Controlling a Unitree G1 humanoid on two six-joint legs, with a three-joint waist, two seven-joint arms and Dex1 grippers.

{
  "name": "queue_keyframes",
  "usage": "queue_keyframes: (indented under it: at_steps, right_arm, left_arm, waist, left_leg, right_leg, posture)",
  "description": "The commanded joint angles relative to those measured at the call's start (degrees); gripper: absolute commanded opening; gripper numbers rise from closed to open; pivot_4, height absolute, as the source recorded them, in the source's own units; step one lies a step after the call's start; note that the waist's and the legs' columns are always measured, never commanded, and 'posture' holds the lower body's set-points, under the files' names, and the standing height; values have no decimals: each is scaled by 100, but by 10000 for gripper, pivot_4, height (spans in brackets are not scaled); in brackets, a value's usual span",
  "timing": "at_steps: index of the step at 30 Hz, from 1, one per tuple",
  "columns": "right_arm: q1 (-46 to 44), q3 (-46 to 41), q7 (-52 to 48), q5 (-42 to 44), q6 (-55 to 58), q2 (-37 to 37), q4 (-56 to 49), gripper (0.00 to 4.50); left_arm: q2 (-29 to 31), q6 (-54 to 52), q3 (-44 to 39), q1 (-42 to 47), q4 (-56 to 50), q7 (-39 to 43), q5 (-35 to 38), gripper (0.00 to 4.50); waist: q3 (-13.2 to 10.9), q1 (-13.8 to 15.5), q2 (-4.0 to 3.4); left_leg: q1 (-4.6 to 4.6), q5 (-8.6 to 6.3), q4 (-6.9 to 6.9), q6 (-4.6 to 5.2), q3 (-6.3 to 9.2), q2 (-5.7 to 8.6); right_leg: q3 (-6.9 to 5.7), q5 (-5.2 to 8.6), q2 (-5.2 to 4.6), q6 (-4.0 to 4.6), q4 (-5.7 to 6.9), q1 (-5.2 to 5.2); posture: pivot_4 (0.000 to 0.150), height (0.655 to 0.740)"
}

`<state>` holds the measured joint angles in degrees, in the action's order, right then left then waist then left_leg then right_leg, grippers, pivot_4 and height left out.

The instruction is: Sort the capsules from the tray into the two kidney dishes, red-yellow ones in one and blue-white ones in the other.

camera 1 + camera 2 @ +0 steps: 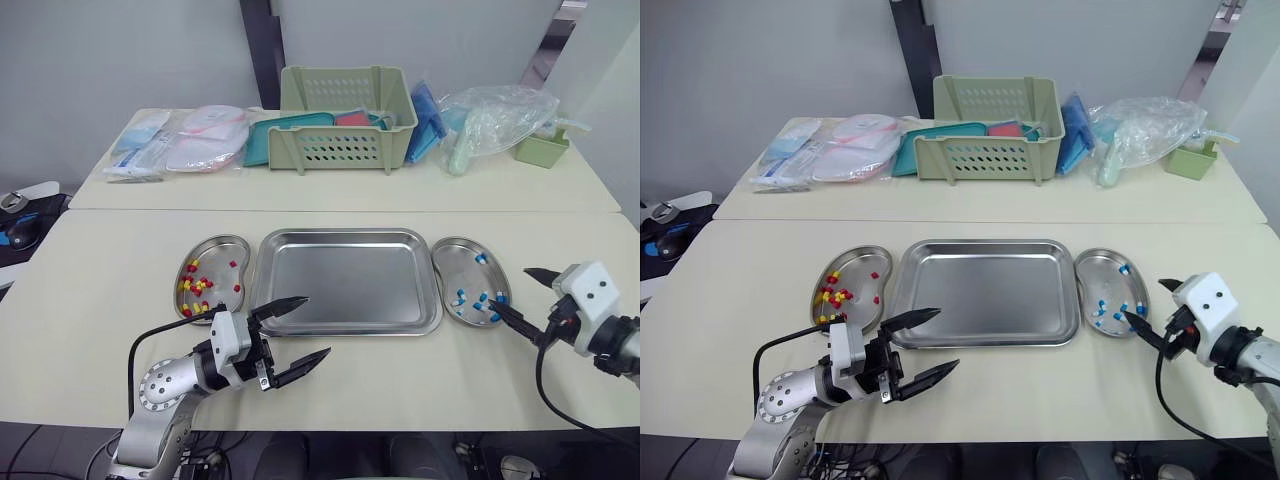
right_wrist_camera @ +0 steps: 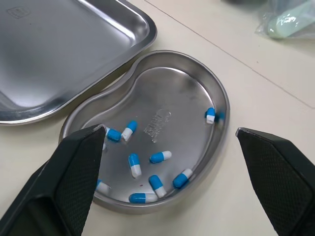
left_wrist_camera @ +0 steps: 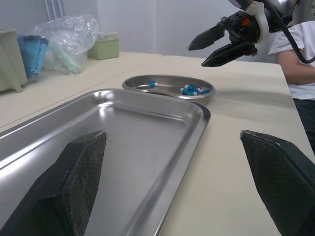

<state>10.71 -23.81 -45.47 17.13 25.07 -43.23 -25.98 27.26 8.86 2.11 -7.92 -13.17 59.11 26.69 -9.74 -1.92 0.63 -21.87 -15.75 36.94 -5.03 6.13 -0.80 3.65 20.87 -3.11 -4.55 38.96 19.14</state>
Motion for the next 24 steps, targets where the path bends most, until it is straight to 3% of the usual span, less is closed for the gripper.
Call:
queue_keyframes:
  at_steps: [1, 11, 17, 24]
  right_arm:
    - [3, -264, -218, 126, -394, -122, 51, 44834]
    - [151, -674, -740, 174, -978, -453, 457, 44834]
    - [227, -1195, -1421, 403, -1076, -1005, 957, 44834]
    - [248, -1308, -2304, 236, -1567, -1701, 1914, 44834]
  left_arm:
    - [-15, -8, -22, -22, -266, -82, 44, 45000]
    - [125, -175, -317, 6, -521, -298, 158, 45000]
    - [619, -917, -1795, -55, -671, -1118, 671, 45000]
    - [1781, -1296, -3468, -276, 930, -897, 536, 45000]
  waist:
    - [-1, 7, 1]
    - [-1, 13, 2]
    - [-3, 9, 5]
    - [-12, 2, 12]
  left_leg:
    - [-1, 0, 0, 0, 0, 0]
    - [0, 0, 1, 0, -1, 0]
    - [1, 0, 1, 0, 0, -1]
    - [3, 0, -1, 0, -3, -1]
  right_leg:
    - [0, 0, 0, 0, -1, 0]
    - [0, 0, -1, 0, -1, -2]
    - [0, 0, 0, 0, -2, -4]
    - [1, 0, 0, 0, -3, -1]
  posture:
    - [1500, 7400]
    - [1500, 7400]
    - [1500, 7400]
    - [1500, 7400]
